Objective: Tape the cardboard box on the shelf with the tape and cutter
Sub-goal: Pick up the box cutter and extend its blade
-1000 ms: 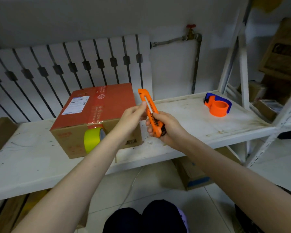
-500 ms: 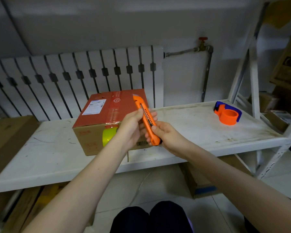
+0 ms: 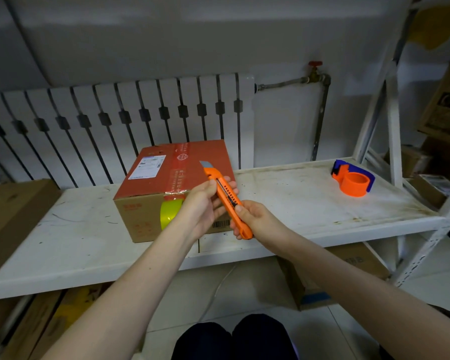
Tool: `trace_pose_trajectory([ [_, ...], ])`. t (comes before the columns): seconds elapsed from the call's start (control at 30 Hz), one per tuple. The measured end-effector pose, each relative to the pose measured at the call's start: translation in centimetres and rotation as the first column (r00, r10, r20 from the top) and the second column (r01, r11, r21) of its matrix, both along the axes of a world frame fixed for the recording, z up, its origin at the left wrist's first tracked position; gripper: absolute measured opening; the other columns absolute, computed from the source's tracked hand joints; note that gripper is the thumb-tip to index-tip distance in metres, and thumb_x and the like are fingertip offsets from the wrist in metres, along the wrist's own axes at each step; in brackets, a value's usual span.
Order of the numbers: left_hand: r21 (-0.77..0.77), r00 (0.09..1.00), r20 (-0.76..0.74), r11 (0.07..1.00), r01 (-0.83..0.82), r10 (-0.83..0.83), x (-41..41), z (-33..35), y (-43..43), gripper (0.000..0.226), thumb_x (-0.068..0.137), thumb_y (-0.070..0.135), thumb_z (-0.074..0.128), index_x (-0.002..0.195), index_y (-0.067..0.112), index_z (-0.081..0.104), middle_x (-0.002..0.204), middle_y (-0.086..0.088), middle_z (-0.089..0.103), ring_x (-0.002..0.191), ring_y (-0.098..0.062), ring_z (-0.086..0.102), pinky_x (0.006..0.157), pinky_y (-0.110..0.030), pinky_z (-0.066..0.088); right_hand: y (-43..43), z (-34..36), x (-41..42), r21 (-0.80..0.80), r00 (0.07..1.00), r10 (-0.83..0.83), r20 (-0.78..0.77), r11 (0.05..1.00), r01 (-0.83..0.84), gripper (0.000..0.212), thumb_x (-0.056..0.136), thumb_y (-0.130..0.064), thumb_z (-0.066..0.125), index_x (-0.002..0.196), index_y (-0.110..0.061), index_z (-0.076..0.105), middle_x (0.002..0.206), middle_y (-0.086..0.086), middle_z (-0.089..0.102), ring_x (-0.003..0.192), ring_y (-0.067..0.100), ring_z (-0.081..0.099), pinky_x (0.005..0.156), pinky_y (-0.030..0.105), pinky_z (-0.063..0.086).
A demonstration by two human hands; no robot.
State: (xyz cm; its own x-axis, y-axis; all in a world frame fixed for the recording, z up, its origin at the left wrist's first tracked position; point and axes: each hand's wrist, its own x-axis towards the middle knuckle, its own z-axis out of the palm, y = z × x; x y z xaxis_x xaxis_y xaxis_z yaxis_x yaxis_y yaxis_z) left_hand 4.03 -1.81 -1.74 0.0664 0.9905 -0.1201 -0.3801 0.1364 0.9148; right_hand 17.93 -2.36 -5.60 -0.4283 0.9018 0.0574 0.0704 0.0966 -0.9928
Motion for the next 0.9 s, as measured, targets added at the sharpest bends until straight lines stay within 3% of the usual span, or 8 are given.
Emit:
trace_pose_trajectory([
  [0.17, -0.018, 0.999, -0.049, 1.0, 0.008, -0.009, 0.1, -0.5, 0.1, 0.036, 0.101, 0.022, 0.029, 0.117, 0.005, 0.056, 0.102, -0.008, 0.067, 0.095, -0.018, 0.065, 0.078, -0.032, 0.051, 0.0, -0.6, 0.0, -0.02, 1.0, -0.012, 0.024, 1.0, 0.013, 0.022, 0.101, -0.022, 0.036, 0.101, -0.005, 0.05, 0.075, 0.005, 0.06, 0.058, 0.008, 0.059, 0.058, 0.019, 0.052],
  [0.37, -0.042, 1.0, -0.026, 0.999, -0.001, 0.0, -0.1, -1.2, 0.2, 0.034, 0.102, 0.021, 0.027, 0.11, 0.005, 0.057, 0.101, -0.01, 0.067, 0.095, -0.02, 0.064, 0.077, -0.032, 0.052, 0.1, -1.2, 0.1, -0.021, 0.997, 0.004, 0.077, 1.0, -0.002, 0.026, 0.101, -0.026, 0.035, 0.102, -0.005, 0.052, 0.074, 0.003, 0.061, 0.057, 0.005, 0.06, 0.059, 0.018, 0.053],
  [0.47, -0.035, 0.999, -0.034, 0.999, -0.005, 0.004, -0.4, -1.4, 0.2, 0.033, 0.101, 0.02, 0.028, 0.105, 0.006, 0.058, 0.1, -0.011, 0.067, 0.093, -0.02, 0.065, 0.076, -0.032, 0.052, 0.3, -1.1, 0.1, -0.112, 0.998, 0.054, 0.028, 0.992, -0.05, 0.024, 0.101, -0.024, 0.035, 0.101, -0.006, 0.051, 0.076, 0.007, 0.062, 0.059, 0.007, 0.061, 0.06, 0.021, 0.053],
  [0.57, -0.035, 0.996, -0.093, 0.999, 0.009, -0.012, -0.6, -1.3, 0.2, 0.033, 0.101, 0.022, 0.03, 0.102, 0.008, 0.061, 0.099, -0.008, 0.068, 0.09, -0.017, 0.065, 0.07, -0.028, 0.052, 0.7, -0.2, 0.0, -0.241, 0.985, 0.157, -0.072, 0.955, -0.17, 0.025, 0.1, -0.027, 0.037, 0.095, -0.009, 0.054, 0.077, 0.009, 0.065, 0.063, 0.013, 0.065, 0.065, 0.028, 0.053],
  [0.67, -0.048, 0.989, -0.146, 0.999, 0.016, -0.023, -0.9, -0.7, 0.4, 0.031, 0.1, 0.022, 0.034, 0.096, 0.01, 0.061, 0.096, -0.007, 0.068, 0.081, -0.018, 0.058, 0.058, -0.021, 0.051, 1.6, 0.9, -0.6, -0.212, 0.982, 0.185, -0.021, 0.96, -0.185, 0.029, 0.099, -0.033, 0.039, 0.094, -0.011, 0.058, 0.074, 0.005, 0.066, 0.057, 0.013, 0.063, 0.062, 0.026, 0.053],
  [0.73, -0.046, 0.972, -0.229, 0.998, -0.053, 0.041, -1.9, 0.3, 0.4, 0.026, 0.099, 0.02, 0.037, 0.092, 0.01, 0.06, 0.092, -0.007, 0.065, 0.076, -0.016, 0.056, 0.061, -0.024, 0.051, 2.2, 1.6, -1.2, -0.167, 0.99, 0.141, 0.013, 0.977, -0.137, 0.027, 0.098, -0.032, 0.043, 0.093, -0.012, 0.06, 0.071, 0.003, 0.063, 0.053, 0.012, 0.059, 0.057, 0.023, 0.05],
  [0.8, 0.06, 0.858, -0.464, 0.975, -0.216, 0.219, -3.7, 0.7, 0.8, 0.019, 0.097, 0.021, 0.042, 0.099, 0.013, 0.059, 0.094, -0.004, 0.064, 0.083, -0.016, 0.06, 0.074, -0.031, 0.05, 2.8, 2.1, -1.9, -0.045, 0.992, 0.007, 0.123, 0.999, -0.002, 0.024, 0.098, -0.032, 0.044, 0.095, -0.012, 0.059, 0.071, 0.003, 0.06, 0.056, 0.013, 0.057, 0.059, 0.023, 0.051],
  [0.9, 0.303, 0.45, -0.748, 0.854, -0.423, 0.488, -6.9, -0.1, 0.8, 0.022, 0.09, 0.029, 0.052, 0.106, 0.014, 0.056, 0.107, -0.002, 0.06, 0.097, -0.021, 0.057, 0.083, -0.036, 0.045, 4.3, 2.3, -3.0, 0.315, 0.913, -0.24, 0.33, 0.94, 0.133, 0.02, 0.097, -0.031, 0.044, 0.104, -0.016, 0.054, 0.078, 0.004, 0.06, 0.066, 0.018, 0.06, 0.063, 0.032, 0.052],
])
